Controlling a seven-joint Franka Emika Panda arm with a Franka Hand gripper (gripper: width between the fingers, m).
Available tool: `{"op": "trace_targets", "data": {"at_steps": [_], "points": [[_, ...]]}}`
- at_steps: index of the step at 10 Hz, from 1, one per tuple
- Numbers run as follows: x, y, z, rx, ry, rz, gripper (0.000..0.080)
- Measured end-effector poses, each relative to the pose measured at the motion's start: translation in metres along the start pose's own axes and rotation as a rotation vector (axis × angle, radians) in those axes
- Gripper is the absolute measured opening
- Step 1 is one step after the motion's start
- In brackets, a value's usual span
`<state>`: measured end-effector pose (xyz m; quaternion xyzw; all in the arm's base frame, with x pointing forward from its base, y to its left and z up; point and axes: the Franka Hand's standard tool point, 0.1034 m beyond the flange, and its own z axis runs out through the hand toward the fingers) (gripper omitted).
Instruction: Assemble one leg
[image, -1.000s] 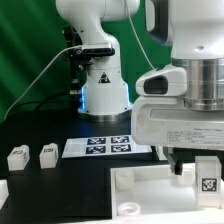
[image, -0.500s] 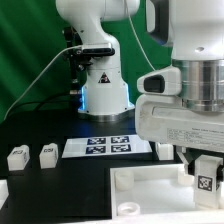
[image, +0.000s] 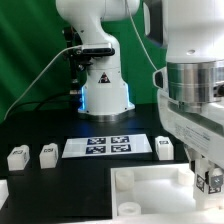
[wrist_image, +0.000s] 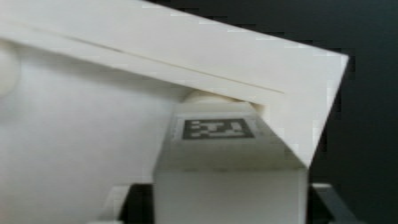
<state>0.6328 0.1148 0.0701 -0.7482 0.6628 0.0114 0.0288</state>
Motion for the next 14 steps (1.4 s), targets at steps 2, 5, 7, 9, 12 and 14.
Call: {"op": "trace_targets", "data": {"at_steps": [2, 5, 7, 9, 12, 14], "points": [[-0.004, 0.002, 0.0, 0.057, -0.016, 0.388, 0.0294], [-0.005, 0.003, 0.001, 0.064, -0.019, 0.413, 0.0502], [-0.005, 0.004, 0.002, 0.061, -0.009, 0.198, 0.0618], [-0.013, 0.003, 0.002, 0.023, 0.012, -0.158, 0.064], [-0.01, 0.002, 0.003, 0.022, 0.02, -0.466, 0.0649], [-0.007, 0.001, 0.003, -0.016, 0.042, -0.763, 0.0649]]}}
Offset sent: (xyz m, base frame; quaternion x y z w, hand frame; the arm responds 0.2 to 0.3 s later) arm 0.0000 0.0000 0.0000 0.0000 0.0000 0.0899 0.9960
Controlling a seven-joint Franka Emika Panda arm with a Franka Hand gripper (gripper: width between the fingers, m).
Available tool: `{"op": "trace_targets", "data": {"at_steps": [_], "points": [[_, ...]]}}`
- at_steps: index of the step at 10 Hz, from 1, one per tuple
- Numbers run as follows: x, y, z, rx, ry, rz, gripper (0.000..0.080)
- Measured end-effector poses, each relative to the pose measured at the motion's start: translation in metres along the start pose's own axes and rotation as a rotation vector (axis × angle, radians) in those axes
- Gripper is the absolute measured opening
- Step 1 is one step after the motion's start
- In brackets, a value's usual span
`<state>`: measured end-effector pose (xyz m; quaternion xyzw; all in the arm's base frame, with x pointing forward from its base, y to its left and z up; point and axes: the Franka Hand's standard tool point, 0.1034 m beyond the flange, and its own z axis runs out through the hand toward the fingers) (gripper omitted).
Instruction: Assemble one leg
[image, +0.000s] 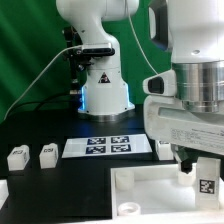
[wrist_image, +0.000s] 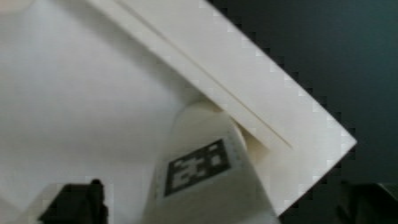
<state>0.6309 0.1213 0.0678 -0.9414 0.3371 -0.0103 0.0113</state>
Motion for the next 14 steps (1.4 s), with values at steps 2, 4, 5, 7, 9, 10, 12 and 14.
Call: {"op": "trace_targets", "data": {"at_steps": [2, 4, 5, 7, 9, 10, 12, 14], "points": [[0.0027, -0.0014, -0.0006, -0.013, 0.016, -0.148, 0.0649], [0.0026, -0.0013, -0.0004, -0.014, 0.016, -0.147, 0.0519], [0.0017, -0.0021, -0.0002, -0.008, 0.012, -0.064, 0.038], [0.0034, -0.0014, -0.001, 0.002, 0.003, 0.179, 0.029], [0.0052, 0.0005, 0.0001, 0.017, -0.023, 0.553, 0.0291], [0.0028, -0.0012, 0.0007, 0.014, -0.024, 0.703, 0.0291], [0.0005, -0.0048, 0.001, 0.033, -0.033, 1.063, 0.0291], [-0.0003, -0.0037, 0.001, 0.06, -0.026, 1.217, 0.0291]]}}
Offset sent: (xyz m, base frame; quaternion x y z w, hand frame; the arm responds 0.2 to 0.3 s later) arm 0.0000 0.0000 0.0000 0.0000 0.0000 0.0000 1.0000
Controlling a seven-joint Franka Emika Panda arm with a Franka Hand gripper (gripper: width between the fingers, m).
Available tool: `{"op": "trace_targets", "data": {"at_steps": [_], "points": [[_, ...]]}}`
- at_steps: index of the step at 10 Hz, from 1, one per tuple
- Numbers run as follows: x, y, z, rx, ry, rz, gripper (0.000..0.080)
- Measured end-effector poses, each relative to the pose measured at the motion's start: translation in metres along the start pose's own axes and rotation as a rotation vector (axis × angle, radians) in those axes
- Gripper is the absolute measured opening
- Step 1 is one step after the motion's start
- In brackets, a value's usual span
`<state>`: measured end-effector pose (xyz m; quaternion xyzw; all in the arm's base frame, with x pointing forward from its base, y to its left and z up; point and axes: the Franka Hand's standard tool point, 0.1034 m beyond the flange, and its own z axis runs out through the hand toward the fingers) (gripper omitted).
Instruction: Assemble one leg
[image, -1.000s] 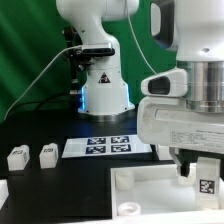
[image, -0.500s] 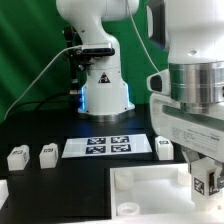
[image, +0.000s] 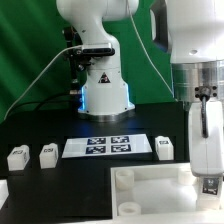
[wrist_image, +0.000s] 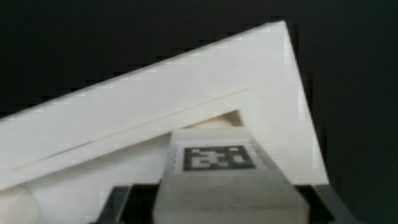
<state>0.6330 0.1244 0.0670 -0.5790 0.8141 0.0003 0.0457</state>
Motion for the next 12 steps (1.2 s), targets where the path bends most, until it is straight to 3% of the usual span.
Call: {"op": "trace_targets", "data": {"at_steps": [2, 4, 5, 6, 7, 10, 11, 12], "points": [[0.0001, 0.0004, 0.0004, -0.001, 0.0, -0.032, 0.0291], [-0.0003, 0.0013, 0.0017, -0.003, 0.0, -0.071, 0.0571], [-0.0016, 0.0041, 0.0045, -0.009, 0.001, -0.228, 0.0571], [-0.0016, 0.0054, 0.0055, -0.019, 0.002, -0.43, 0.0633], [-0.0003, 0.0049, 0.0061, -0.02, 0.001, -0.603, 0.0645], [0.0019, 0.0037, 0.006, -0.02, 0.008, -0.856, 0.0649], [0.0038, 0.0044, 0.0067, -0.045, 0.025, -1.042, 0.0649], [0.0039, 0.003, 0.0086, -0.107, 0.067, -1.262, 0.0649]]}}
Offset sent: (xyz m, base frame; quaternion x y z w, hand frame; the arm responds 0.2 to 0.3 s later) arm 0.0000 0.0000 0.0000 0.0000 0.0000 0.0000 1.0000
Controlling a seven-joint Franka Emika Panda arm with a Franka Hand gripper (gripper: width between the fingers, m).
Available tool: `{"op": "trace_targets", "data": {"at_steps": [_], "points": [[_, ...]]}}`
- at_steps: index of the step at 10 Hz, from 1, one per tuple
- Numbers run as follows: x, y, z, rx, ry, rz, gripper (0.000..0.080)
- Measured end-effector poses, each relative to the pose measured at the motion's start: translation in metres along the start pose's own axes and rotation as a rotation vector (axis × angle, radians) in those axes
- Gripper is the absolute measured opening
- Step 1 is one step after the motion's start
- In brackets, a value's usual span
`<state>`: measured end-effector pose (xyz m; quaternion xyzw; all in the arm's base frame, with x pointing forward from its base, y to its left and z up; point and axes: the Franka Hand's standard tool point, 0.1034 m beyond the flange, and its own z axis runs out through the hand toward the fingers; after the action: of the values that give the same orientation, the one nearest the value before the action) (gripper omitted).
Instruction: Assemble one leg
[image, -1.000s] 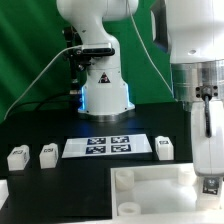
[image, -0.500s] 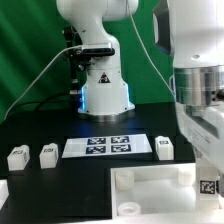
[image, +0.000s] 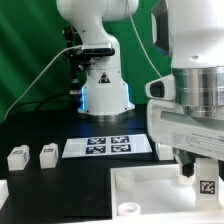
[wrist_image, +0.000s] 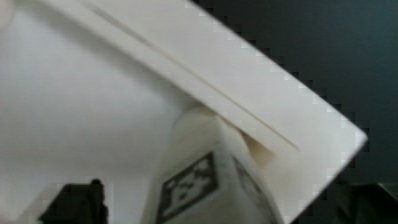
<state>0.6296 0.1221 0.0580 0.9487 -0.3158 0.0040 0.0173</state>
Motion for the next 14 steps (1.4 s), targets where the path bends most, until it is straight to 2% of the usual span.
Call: {"op": "trace_targets", "data": {"at_steps": [1, 2, 4, 5, 6, 7, 8, 12, 14], "points": [[0.0046, -0.0046, 0.0022, -0.031, 0.017, -0.173, 0.0649], [0.0071, -0.0057, 0.0023, -0.039, 0.022, -0.277, 0.0649], [0.0077, -0.0048, 0.0028, -0.039, 0.024, -0.237, 0.0649], [0.0079, -0.0046, 0.0029, -0.039, 0.023, -0.239, 0.0521], [0.0072, -0.0052, 0.0031, -0.035, 0.022, -0.138, 0.0384], [0.0076, -0.0043, 0.0033, -0.035, 0.024, -0.035, 0.0384], [0.0085, -0.0039, 0.0032, -0.034, 0.026, 0.007, 0.029], [0.0105, 0.001, 0.0045, -0.021, 0.036, 0.558, 0.029], [0.0081, 0.0043, 0.0056, 0.016, 0.073, 0.833, 0.0291]]}}
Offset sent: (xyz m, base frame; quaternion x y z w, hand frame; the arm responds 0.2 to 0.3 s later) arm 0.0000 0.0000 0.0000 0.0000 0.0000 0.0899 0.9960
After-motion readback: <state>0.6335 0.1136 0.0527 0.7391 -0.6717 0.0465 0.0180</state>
